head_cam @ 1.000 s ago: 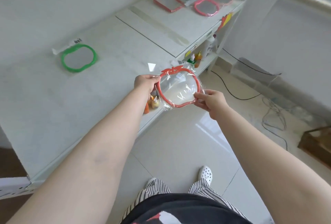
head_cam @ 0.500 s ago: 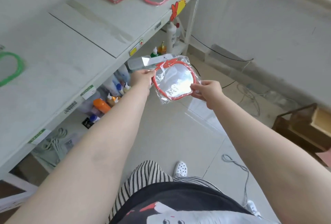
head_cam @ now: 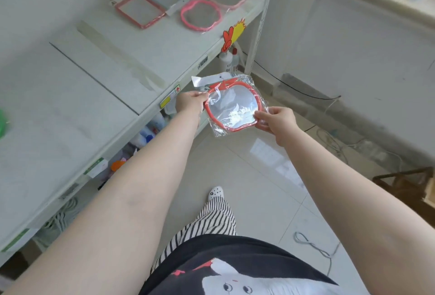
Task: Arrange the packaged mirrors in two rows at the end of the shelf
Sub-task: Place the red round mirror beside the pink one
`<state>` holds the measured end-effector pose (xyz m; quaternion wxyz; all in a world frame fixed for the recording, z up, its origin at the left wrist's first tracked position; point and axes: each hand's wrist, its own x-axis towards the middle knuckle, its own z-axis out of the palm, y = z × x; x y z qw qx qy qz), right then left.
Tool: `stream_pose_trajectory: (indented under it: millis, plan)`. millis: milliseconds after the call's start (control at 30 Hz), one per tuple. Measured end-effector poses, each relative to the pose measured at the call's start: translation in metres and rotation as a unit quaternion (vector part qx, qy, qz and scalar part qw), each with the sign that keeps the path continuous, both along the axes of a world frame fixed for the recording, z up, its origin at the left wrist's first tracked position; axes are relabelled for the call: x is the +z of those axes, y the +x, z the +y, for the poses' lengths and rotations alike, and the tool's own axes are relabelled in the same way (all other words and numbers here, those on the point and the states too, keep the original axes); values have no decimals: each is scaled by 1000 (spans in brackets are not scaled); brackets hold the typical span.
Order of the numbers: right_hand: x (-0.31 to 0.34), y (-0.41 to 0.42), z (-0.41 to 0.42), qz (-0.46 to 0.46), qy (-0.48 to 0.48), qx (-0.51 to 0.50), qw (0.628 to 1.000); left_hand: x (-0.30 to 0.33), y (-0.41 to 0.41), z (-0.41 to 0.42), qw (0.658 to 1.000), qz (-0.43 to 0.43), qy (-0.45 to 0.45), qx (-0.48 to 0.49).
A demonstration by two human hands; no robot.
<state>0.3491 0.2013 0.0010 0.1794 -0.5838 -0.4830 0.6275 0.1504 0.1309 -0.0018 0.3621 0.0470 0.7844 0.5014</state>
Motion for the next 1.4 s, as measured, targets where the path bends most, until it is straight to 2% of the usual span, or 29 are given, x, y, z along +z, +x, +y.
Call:
stream_pose_trajectory:
  millis: [367,633,867,1133,1400]
  plan:
    - [3,-63,110,-2,18,-23,1000,3,-65,109,1000,10,11,9]
    - [-2,-119,188,2,4,46,999,5,-104,157,997,7,11,79]
    - [14,-178,264,9,10,171,985,-5,-136,188,979,35,0,199]
    - [9,-248,267,-13,33,319,947,-1,-173,161,952,48,-28,301]
    - [-6,-315,257,-26,43,328,943,-10,-239,150,951,46,-31,303]
